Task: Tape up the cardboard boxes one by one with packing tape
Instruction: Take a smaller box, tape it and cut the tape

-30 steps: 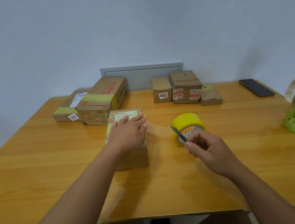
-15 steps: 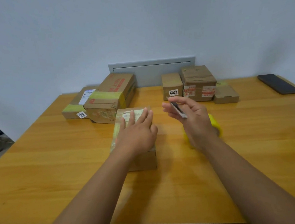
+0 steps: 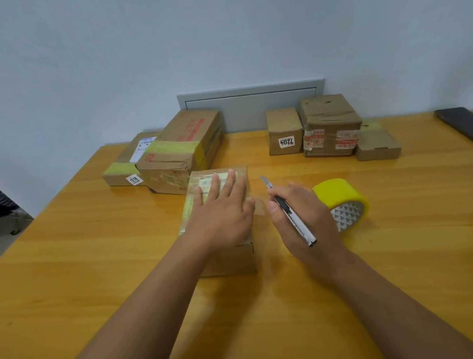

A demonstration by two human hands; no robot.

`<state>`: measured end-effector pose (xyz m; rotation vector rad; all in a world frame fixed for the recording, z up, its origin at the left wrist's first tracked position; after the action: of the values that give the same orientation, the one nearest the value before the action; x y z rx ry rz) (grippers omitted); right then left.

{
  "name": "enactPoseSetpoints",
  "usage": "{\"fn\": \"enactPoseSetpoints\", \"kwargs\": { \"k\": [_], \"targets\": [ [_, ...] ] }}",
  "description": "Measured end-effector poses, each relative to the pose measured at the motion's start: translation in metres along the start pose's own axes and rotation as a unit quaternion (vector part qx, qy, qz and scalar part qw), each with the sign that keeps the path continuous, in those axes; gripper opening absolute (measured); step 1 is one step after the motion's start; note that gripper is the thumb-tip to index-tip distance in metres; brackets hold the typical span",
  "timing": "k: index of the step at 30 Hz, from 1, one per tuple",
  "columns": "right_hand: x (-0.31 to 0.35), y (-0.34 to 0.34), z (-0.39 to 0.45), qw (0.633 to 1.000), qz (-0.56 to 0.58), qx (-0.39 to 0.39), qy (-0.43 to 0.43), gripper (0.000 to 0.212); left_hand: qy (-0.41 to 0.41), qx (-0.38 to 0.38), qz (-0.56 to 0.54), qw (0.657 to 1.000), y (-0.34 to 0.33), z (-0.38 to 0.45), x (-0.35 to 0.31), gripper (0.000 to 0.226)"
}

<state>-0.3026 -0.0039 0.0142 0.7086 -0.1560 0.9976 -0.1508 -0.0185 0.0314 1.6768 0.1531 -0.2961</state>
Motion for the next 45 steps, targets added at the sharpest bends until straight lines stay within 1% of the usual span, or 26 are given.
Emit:
{"fn": "enactPoseSetpoints", "kwargs": {
  "k": [3,5,8,10,12,13,16,18,21,24,28,35,40,45],
  "targets": [
    [0.0,-0.002,-0.004,1.0,-0.005,0.008,0.008,0.028,-0.02,-0.047,-0.059,0.997,0.008,-0.005,0.003,0.047],
    [-0.001,0.0,-0.004,1.0,-0.002,0.008,0.007,0.03,-0.052,-0.06,-0.042,0.996,0.011,-0.012,0.005,0.044],
    [-0.001,0.003,-0.004,1.0,0.014,0.017,0.008,0.03,-0.077,-0.032,0.026,0.996,0.006,-0.023,0.013,0.054],
    [-0.001,0.005,-0.005,0.999,0.039,0.031,0.01,0.032,-0.08,-0.025,0.039,0.996,0.003,-0.027,0.019,0.062],
    [0.001,0.007,-0.006,0.997,0.07,0.034,0.007,0.033,-0.077,-0.032,0.039,0.996,0.001,-0.027,0.021,0.072],
    [0.001,0.007,-0.006,0.996,0.084,0.031,0.005,0.032,-0.072,-0.036,0.039,0.996,0.0,-0.026,0.021,0.072],
    [0.0,0.01,-0.009,0.994,0.107,0.027,-0.014,0.03,-0.055,-0.047,0.045,0.996,-0.002,-0.025,0.019,0.062],
    [0.001,0.009,-0.01,0.992,0.114,0.04,-0.036,0.031,-0.048,-0.046,0.049,0.997,0.0,-0.024,0.02,0.054],
    [0.001,0.007,-0.012,0.985,0.146,0.062,-0.072,0.026,-0.04,-0.038,0.05,0.997,0.001,-0.022,0.021,0.054],
    [0.002,0.005,-0.011,0.976,0.18,0.061,-0.109,0.021,-0.037,-0.031,0.047,0.998,0.003,-0.021,0.024,0.054],
    [0.001,0.003,-0.013,0.972,0.178,0.08,-0.134,0.015,-0.034,-0.024,0.048,0.998,0.004,-0.021,0.028,0.054],
    [0.003,0.002,-0.013,0.973,0.168,0.092,-0.128,0.017,-0.032,-0.038,0.057,0.997,0.003,-0.021,0.028,0.055],
    [0.003,0.002,-0.013,0.967,0.181,0.101,-0.147,0.017,-0.033,-0.034,0.053,0.997,0.003,-0.021,0.027,0.053],
    [0.002,0.002,-0.013,0.965,0.196,0.103,-0.143,0.015,-0.031,-0.033,0.052,0.998,0.003,-0.021,0.027,0.054]
  ]
}}
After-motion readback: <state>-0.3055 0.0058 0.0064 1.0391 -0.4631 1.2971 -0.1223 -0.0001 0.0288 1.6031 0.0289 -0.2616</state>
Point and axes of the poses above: each hand's wrist, its own z-axis towards the middle knuckle, its own y-axis out of the back of the hand, x = y × z, the point moved 4 cm from there along z, towards the middle knuckle, and after that the axes turned 4 degrees about -z, right-handed, at the moved point
